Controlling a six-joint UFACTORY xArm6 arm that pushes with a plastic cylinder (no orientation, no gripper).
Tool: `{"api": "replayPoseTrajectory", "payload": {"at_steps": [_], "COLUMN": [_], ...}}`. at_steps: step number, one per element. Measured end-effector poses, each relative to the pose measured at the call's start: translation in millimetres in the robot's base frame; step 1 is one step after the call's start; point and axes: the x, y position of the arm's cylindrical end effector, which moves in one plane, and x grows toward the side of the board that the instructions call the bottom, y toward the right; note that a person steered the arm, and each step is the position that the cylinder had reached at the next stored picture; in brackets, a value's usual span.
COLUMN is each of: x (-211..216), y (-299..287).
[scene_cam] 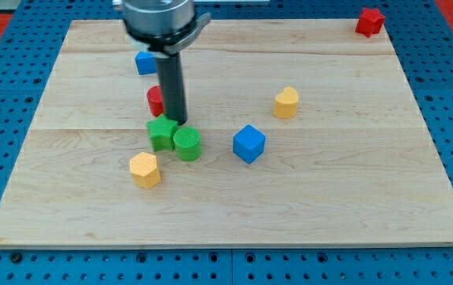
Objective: Push the green star to the green circle
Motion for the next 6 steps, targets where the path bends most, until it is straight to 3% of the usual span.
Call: {"api": "replayPoseTrajectory", "payload": {"at_steps": [2,3,6], "x": [27.0,38.7,18.2], "y": [-90.7,-53.9,-14.3]}}
